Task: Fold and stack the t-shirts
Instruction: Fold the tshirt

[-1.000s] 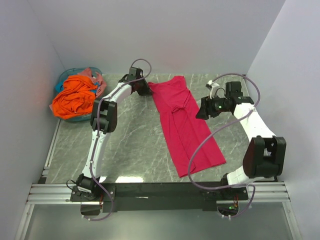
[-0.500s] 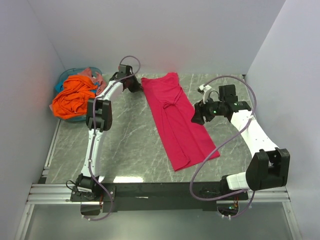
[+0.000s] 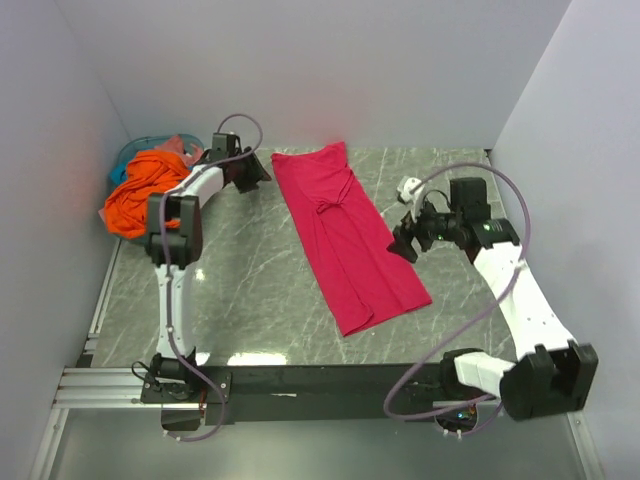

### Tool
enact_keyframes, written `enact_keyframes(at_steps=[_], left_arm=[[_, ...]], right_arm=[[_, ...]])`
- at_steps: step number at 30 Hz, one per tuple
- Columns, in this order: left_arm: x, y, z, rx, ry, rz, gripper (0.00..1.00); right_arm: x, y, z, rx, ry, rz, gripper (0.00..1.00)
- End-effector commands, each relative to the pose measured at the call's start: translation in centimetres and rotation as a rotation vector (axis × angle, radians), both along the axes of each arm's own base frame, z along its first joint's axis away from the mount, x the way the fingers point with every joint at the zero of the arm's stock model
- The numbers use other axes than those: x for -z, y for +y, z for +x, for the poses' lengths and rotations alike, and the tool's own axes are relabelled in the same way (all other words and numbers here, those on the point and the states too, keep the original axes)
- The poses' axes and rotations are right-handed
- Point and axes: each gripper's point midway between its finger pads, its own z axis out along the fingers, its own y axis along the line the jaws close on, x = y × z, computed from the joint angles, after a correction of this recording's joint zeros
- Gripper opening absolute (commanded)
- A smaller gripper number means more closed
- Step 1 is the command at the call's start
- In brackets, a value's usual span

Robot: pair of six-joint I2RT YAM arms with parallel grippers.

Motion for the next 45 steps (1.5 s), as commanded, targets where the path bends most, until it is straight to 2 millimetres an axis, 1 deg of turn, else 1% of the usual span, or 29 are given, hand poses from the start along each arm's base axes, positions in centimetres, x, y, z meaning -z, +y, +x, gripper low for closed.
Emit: enact_keyframes(at_steps=[1,2,3,4,5,6,7,8,9,12,13,14,15,16,17,19,20,21,22,23,24,25,26,27,29,30,34,39,45], left_arm=[[-14.1,0.8,-2.3,0.048,-0.330,0.112,0.59],[-13.5,0.9,-4.0,0.074,-0.347,0.175,0.64],[-14.7,1.4,-5.0,0.058,-0.385,0.230,0.67],[-19.4,0.7,-7.1,0.089,-0.509,0.287,0.71],[-18.0,0.5,-8.9,0.109,-0.515,0.319,0.80],[-21.2,0.1,-11.2,0.122,-0.593,0.317,0.87],[-21.8,-0.8,-12.5,0.144,-0.633,0.301,0.96],[-20.0,-0.9,-14.2,0.169,-0.606,0.282,0.99],[-21.4,-1.1,-15.8,0.195,-0.632,0.248,0.99],[-20.7,-3.7,-20.3,0.378,-0.585,0.131,1.00],[-20.6,-5.6,-22.2,0.456,-0.591,0.116,1.00],[-19.2,-6.4,-23.6,0.486,-0.575,0.145,1.00],[-19.3,-7.3,-25.4,0.514,-0.588,0.183,1.00],[-18.6,-9.8,-27.8,0.608,-0.619,0.238,1.00],[-16.7,-9.8,-28.8,0.608,-0.598,0.307,0.99],[-15.7,-11.9,-32.2,0.733,-0.645,0.350,0.99],[-13.3,-12.1,-33.8,0.795,-0.626,0.371,0.97],[-13.1,-12.5,-35.1,0.835,-0.662,0.374,0.97],[-13.0,-14.3,-37.1,0.913,-0.726,0.359,0.97],[-11.1,-14.6,-38.9,0.991,-0.727,0.375,0.96],[-11.0,-15.4,-39.8,1.014,-0.759,0.374,0.95],[-10.6,-16.9,-41.8,1.073,-0.780,0.371,0.95],[-10.2,-17.4,-42.1,1.077,-0.777,0.393,0.91],[-8.6,-18.0,-42.4,1.102,-0.738,0.425,0.88],[-8.2,-19.7,-43.2,1.132,-0.726,0.422,0.80],[-6.9,-20.3,-43.6,1.152,-0.699,0.438,0.79],[-5.8,-22.9,-44.3,1.206,-0.719,0.438,0.78],[-2.5,-24.6,-45.5,1.285,-0.655,0.474,0.76],[-0.9,-25.2,-45.4,1.267,-0.649,0.536,0.73]], right_arm=[[-0.7,0.8,-2.7,-0.240,-0.239,-0.051,0.91],[-0.8,0.9,-2.6,-0.299,-0.338,-0.068,1.00],[-0.4,0.7,-2.6,-0.308,-0.374,-0.078,1.00],[1.3,0.6,-3.3,-0.326,-0.383,-0.090,1.00],[1.9,0.4,-3.4,-0.372,-0.420,-0.128,1.00],[2.6,0.1,-3.5,-0.394,-0.404,-0.145,1.00],[2.7,-0.2,-3.7,-0.414,-0.394,-0.148,1.00],[2.5,-0.5,-3.7,-0.458,-0.424,-0.155,1.00],[1.8,0.1,-5.2,-0.503,-0.382,-0.063,1.00],[1.2,-1.1,-4.8,-0.488,-0.354,-0.070,0.99],[1.4,-1.4,-4.7,-0.491,-0.346,-0.087,0.99],[1.7,-1.5,-4.7,-0.540,-0.381,-0.125,0.99],[2.7,-1.9,-5.2,-0.555,-0.330,-0.142,0.99],[2.9,-2.0,-5.1,-0.548,-0.313,-0.139,0.99],[3.1,-2.0,-5.0,-0.502,-0.245,-0.116,0.99],[3.3,-2.3,-4.9,-0.516,-0.183,-0.118,0.98],[3.6,-2.7,-6.0,-0.567,-0.162,-0.127,0.97],[4.1,-3.1,-6.0,-0.595,-0.154,-0.126,0.97],[4.1,-3.2,-6.1,-0.613,-0.179,-0.102,0.97],[4.4,-4.1,-5.8,-0.628,-0.238,-0.117,0.98],[5.2,-4.4,-5.7,-0.632,-0.239,-0.121,0.99],[5.9,-4.9,-5.5,-0.634,-0.235,-0.151,0.99],[6.6,-5.2,-5.1,-0.628,-0.227,-0.163,0.99],[6.9,-5.5,-5.0,-0.627,-0.220,-0.169,0.99],[7.1,-5.5,-5.2,-0.638,-0.208,-0.157,0.99],[7.4,-5.5,-5.3,-0.641,-0.198,-0.147,0.99],[8.1,-5.6,-5.5,-0.631,-0.165,-0.134,0.97],[8.5,-6.3,-5.0,-0.606,-0.160,-0.137,0.95],[9.1,-6.8,-5.1,-0.602,-0.136,-0.133,0.94]])
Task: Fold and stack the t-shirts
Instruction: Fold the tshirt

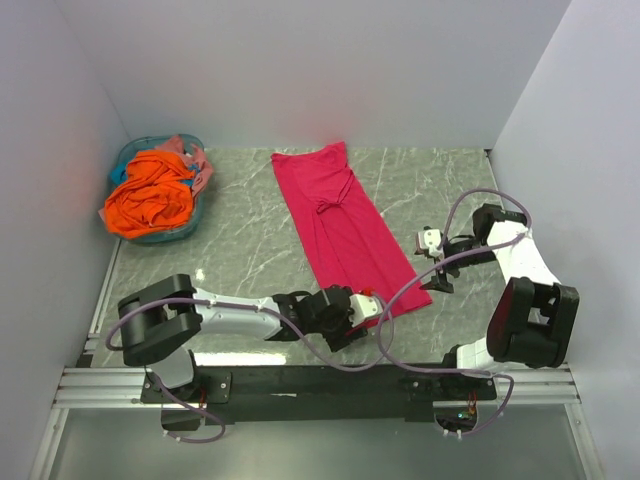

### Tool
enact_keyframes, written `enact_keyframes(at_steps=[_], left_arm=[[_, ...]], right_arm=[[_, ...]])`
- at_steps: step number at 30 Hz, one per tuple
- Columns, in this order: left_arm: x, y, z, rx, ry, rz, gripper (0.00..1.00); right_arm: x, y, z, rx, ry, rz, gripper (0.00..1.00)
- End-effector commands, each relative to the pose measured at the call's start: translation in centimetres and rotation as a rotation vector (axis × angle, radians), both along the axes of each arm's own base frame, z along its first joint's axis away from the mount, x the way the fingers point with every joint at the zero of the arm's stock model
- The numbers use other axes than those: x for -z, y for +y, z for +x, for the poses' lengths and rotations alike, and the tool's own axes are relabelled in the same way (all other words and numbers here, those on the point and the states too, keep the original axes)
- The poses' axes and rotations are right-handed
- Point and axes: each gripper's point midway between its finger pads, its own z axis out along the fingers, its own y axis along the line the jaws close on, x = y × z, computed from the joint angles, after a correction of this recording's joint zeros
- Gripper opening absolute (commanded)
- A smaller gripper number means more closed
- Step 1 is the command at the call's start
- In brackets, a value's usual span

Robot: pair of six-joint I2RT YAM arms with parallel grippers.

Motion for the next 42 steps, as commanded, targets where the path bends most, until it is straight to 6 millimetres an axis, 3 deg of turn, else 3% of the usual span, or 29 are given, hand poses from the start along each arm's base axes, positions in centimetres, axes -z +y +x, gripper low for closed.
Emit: enact_keyframes(at_steps=[1,9,12,16,19,26,32,33,42], left_arm=[[-1.6,-2.1,1.0,-0.013,-0.068,-0.047,0.71],[1.7,-0.3,1.6,-0.070,-0.082,0.066,0.61],[2.2,0.3,1.8,-0.093,-0.083,0.102,0.49],[2.9,0.7,1.6,-0.098,-0.069,0.129,0.15],[2.7,0.7,1.2,-0.118,-0.037,0.098,0.00],[0.9,0.3,0.1,-0.094,0.000,0.002,0.00],[0.5,0.2,0.0,-0.101,0.017,-0.025,0.00],[0.5,0.2,0.0,-0.103,0.019,-0.029,0.00],[-0.6,0.6,0.0,-0.118,0.052,-0.096,0.00]], right_arm=[[0.2,-0.1,-0.2,-0.032,-0.014,0.004,0.94],[0.2,0.1,-0.9,-0.051,-0.003,0.012,0.94],[0.3,0.1,-1.1,-0.056,0.003,0.006,0.93],[0.3,0.2,-1.9,-0.096,0.004,-0.004,0.93],[1.4,0.1,-3.1,-0.147,0.025,-0.045,0.93],[6.7,-0.5,-3.9,-0.214,-0.054,-0.256,0.90],[8.4,-0.4,-3.4,-0.214,-0.109,-0.352,0.83],[8.6,0.3,-3.5,-0.238,-0.108,-0.357,0.80],[11.4,0.0,-3.3,-0.238,-0.144,-0.488,0.61]])
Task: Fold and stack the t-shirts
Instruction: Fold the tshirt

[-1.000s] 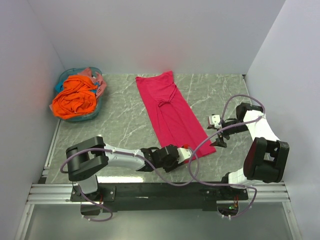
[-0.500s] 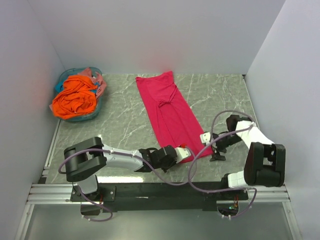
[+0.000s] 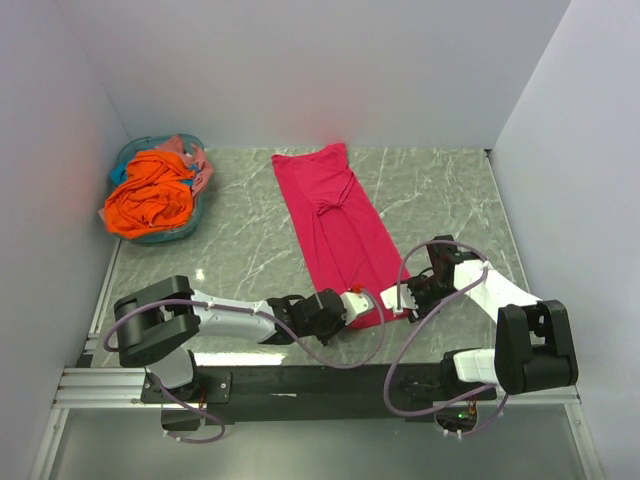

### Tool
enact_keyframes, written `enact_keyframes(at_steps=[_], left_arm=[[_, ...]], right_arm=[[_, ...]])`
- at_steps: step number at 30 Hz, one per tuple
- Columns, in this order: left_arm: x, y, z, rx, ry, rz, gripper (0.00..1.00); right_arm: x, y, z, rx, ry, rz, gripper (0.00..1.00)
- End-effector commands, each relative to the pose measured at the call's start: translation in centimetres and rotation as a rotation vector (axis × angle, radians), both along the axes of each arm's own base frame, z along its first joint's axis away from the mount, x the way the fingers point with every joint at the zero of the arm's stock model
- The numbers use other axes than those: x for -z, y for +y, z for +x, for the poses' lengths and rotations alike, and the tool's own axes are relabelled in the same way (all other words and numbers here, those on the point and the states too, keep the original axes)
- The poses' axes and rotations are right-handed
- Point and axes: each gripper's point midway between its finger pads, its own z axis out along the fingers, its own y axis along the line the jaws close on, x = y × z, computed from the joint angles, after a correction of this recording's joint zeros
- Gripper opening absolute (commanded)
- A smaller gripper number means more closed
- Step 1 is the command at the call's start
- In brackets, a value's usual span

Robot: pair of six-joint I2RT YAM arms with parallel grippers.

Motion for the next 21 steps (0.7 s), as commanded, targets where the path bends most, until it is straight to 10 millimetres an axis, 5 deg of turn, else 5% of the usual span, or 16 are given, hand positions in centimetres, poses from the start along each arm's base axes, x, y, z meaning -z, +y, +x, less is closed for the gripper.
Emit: enact_keyframes(at_steps=[1,9,13,14,21], left_arm=[[-2.1,-1.0,-0.3,0.002,0.031,-0.108,0.00],[-2.1,-0.8,-0.5,-0.001,0.068,-0.150,0.00],[-2.1,-0.8,-0.9,0.030,0.117,-0.168,0.00],[-2.3,-0.7,-0.5,0.019,0.122,-0.182,0.00],[-4.5,0.1,1.7,0.027,0.155,-0.247,0.00]], right_arm=[[1.5,-0.7,1.0,0.006,-0.072,-0.085,0.59],[1.8,-0.8,0.4,0.032,-0.041,-0.099,0.24],[1.4,-0.3,0.2,0.052,-0.034,-0.074,0.15],[1.1,0.1,0.3,0.060,-0.035,-0.049,0.00],[-3.3,2.5,0.9,0.133,0.070,0.079,0.00]])
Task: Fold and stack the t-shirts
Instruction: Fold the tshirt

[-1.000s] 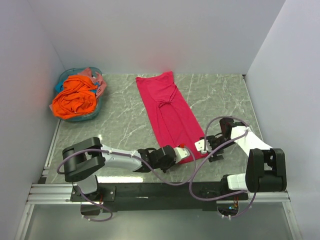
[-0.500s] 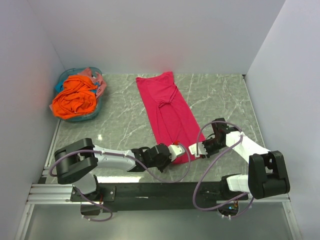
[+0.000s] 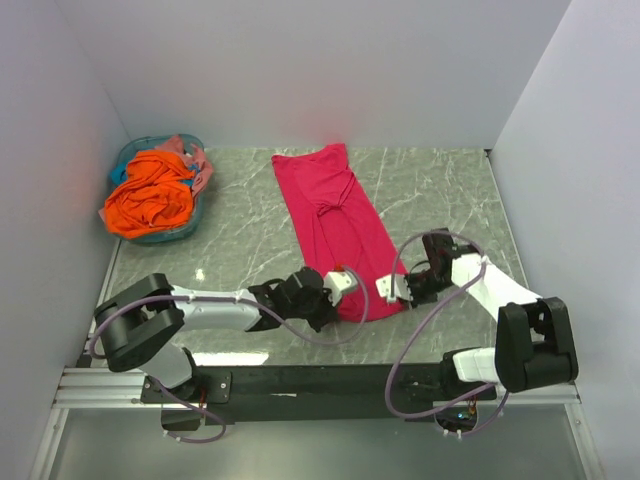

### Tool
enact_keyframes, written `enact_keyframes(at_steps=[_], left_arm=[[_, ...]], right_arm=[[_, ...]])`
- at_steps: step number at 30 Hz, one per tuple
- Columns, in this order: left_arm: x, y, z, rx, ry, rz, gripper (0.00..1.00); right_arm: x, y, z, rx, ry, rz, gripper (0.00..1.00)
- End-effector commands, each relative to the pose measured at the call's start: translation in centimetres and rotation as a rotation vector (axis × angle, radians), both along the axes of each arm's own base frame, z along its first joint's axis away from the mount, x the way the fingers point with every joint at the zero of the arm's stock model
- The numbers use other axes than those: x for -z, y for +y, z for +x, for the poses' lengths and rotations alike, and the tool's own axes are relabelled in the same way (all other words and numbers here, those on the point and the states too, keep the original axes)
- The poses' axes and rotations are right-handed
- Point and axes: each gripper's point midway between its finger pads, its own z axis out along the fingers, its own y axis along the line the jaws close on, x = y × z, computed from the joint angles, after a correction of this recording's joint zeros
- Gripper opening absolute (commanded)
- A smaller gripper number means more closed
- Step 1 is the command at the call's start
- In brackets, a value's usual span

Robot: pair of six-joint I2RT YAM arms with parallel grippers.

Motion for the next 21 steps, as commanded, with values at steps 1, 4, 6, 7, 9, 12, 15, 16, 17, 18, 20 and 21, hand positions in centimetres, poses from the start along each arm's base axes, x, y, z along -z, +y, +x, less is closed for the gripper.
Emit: enact_keyframes(at_steps=[1,4,6,7,9,12,15,16,17,18,20,21], left_arm=[[-3.4,-0.7,1.0,0.033,0.001,-0.105,0.00],[-4.9,-0.1,3.6,-0.003,-0.020,-0.133,0.00],[-6.2,0.5,6.5,-0.053,-0.051,-0.156,0.00],[-6.2,0.8,7.5,-0.073,-0.055,-0.155,0.00],[-7.2,1.5,10.6,-0.131,-0.078,-0.171,0.00],[-7.4,2.7,15.0,-0.222,-0.095,-0.164,0.00],[-7.6,3.9,18.3,-0.286,-0.093,-0.183,0.00],[-7.2,4.2,19.0,-0.302,-0.087,-0.174,0.00],[-7.7,4.7,20.2,-0.321,-0.089,-0.179,0.00],[-7.7,4.8,20.7,-0.325,-0.085,-0.180,0.00],[-7.2,5.5,22.0,-0.349,-0.079,-0.162,0.00],[-7.0,5.8,22.5,-0.359,-0.076,-0.159,0.00]], right_arm=[[-4.2,2.3,1.4,0.056,0.060,0.109,0.00],[-6.7,3.5,4.0,0.103,0.063,0.171,0.00],[-7.8,4.2,5.6,0.163,0.073,0.199,0.00],[-8.7,4.7,8.0,0.189,0.041,0.208,0.00],[-9.4,5.4,10.2,0.276,0.051,0.225,0.00],[-10.6,6.9,15.9,0.375,0.010,0.246,0.00],[-10.6,8.6,19.0,0.418,0.015,0.247,0.00],[-10.7,9.0,20.1,0.432,0.003,0.257,0.00],[-10.6,9.1,21.0,0.469,0.004,0.254,0.00],[-10.4,9.7,22.4,0.488,-0.003,0.258,0.00],[-10.3,9.8,24.4,0.541,-0.012,0.259,0.00],[-10.3,10.1,25.9,0.556,-0.019,0.262,0.00]])
